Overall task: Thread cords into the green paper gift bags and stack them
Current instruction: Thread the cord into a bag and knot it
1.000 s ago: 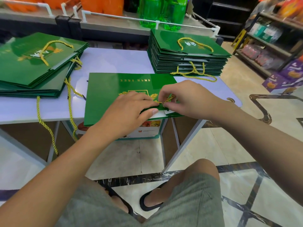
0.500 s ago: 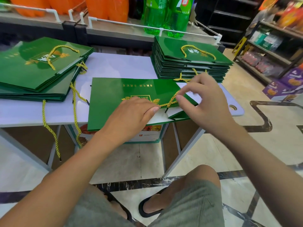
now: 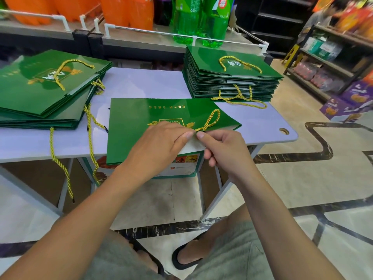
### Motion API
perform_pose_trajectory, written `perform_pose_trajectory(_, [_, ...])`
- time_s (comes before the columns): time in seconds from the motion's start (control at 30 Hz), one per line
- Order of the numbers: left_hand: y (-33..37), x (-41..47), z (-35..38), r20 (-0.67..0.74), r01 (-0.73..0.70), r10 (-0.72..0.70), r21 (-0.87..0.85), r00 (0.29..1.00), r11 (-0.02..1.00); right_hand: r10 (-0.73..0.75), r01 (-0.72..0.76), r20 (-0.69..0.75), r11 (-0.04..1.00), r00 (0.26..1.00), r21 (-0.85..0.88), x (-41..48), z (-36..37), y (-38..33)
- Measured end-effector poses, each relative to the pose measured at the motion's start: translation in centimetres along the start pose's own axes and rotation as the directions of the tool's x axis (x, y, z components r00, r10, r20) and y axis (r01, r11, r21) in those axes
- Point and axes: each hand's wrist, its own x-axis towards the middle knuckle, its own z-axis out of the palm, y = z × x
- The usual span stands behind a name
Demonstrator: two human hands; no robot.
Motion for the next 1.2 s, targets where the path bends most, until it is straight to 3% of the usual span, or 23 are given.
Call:
perform_pose_trajectory(0.23, [-0.2, 0.1, 0.2, 0.009, -0.011, 0.011, 0.006, 1.000, 1.000, 0.128, -0.141, 0.169, 0.988, 0.977, 0.066, -0.8, -0.9, 0.3])
perform_pose_trajectory(0.33, [0.1, 0.1, -0.2, 0.031, -0.008, 0.008, 0.005, 0.999, 1.000, 0.066, -0.068, 0.252, 0.998, 0.966, 0.001, -1.4, -0.3, 0.0])
perform_pose_trajectory(0.4, [0.6, 0.1, -0.8, 0.068, -0.013, 0.012, 0.019, 0.998, 1.000, 0.017, 0.021, 0.277, 0.991, 0.961, -0.131, -1.6, -0.2, -0.7])
perform_pose_trajectory(0.47, [1.0, -0.2, -1.9, 0.105, -0.014, 0.012, 0.015, 0.994, 1.000, -0.092, 0.141, 0.194, 0.956, 0.977, -0.256, -1.1, -1.1, -1.7])
perform_pose_trajectory(0.53, [0.9, -0.4, -3.1, 0.110, -0.010, 0.002, 0.074, 0.994, 0.997, -0.265, 0.260, 0.041, 0.886, 0.964, -0.383, 0.6, -2.8, -2.4])
perform_pose_trajectory(0.6, [0.1, -0.4, -4.1, 0.119, 0.012, -0.036, 0.202, 0.992, 0.979, -0.359, 0.313, 0.026, 0.771, 0.933, -0.555, 2.7, -4.2, -2.9])
perform_pose_trajectory(0.73, [-1.4, -0.2, -4.7, 0.267, 0.120, -0.209, 0.316, 0.941, 0.941, -0.130, 0.291, 0.261, 0.485, 0.957, -0.825, 6.1, -4.2, -3.0])
perform_pose_trajectory(0.8, [-1.5, -0.4, -4.5, 0.312, 0.120, -0.235, 0.346, 0.921, 0.930, -0.119, 0.378, 0.366, 0.455, 0.923, -0.806, 7.0, -3.7, -2.5])
perform_pose_trajectory(0.87, [-1.6, -0.5, -4.3, 0.313, 0.112, -0.231, 0.355, 0.921, 0.928, -0.160, 0.442, 0.423, 0.501, 0.892, -0.744, 7.7, -3.4, -2.2])
perform_pose_trajectory(1.0, [-1.8, -0.5, -4.3, 0.314, 0.107, -0.228, 0.360, 0.922, 0.927, -0.307, 0.509, 0.411, 0.604, 0.859, -0.613, 8.7, -3.1, -2.6])
perform_pose_trajectory(1.2, [-2.1, -0.5, -4.2, 0.316, 0.092, -0.213, 0.357, 0.925, 0.930, -0.417, 0.568, 0.386, 0.583, 0.823, -0.580, 10.1, -2.4, -3.1])
